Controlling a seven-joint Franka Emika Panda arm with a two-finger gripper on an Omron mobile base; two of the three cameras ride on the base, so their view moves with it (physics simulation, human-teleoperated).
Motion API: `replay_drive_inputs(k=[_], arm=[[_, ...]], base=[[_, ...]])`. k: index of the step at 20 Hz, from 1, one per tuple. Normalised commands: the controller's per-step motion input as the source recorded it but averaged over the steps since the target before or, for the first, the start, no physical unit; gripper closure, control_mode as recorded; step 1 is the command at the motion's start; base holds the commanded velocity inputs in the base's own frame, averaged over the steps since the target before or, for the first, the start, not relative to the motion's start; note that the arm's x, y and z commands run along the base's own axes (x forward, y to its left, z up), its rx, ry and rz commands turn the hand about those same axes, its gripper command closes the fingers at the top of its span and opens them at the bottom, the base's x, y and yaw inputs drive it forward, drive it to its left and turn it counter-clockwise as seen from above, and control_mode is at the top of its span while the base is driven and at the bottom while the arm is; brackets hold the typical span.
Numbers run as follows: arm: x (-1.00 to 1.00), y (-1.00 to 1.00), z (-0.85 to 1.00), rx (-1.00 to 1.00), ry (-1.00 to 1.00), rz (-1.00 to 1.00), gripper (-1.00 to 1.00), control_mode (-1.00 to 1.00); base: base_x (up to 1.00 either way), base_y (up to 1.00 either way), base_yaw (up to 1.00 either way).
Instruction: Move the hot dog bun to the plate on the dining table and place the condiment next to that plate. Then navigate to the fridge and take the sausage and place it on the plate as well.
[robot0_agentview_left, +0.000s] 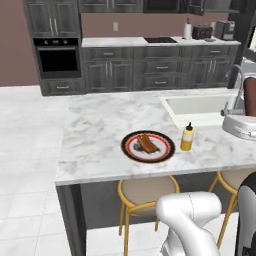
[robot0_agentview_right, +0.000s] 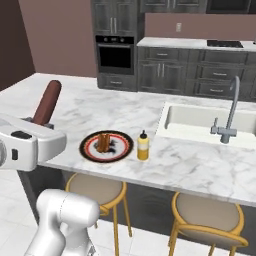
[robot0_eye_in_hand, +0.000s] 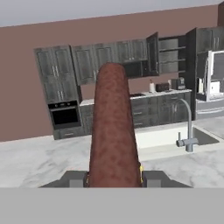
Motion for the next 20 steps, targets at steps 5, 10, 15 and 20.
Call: replay_drive_inputs(k=[5, 10, 15, 20], arm=[[0.0, 0.0, 0.0, 0.0, 0.0, 0.0, 1.0, 1.0], [0.4, 0.05, 0.0, 0.03, 0.09, 0.0, 1.0, -1.0], [1.0, 0.05, 0.0, 0.12, 0.39, 0.02, 1.0, -1.0], [1.0, 0.05, -0.23, 0.1, 0.51, 0.11, 1.0, -1.0]], base=[[0.99, 0.25, -0.15], [0.6, 0.1, -0.03], [0.0, 0.0, 0.0], [0.0, 0.0, 0.0]])
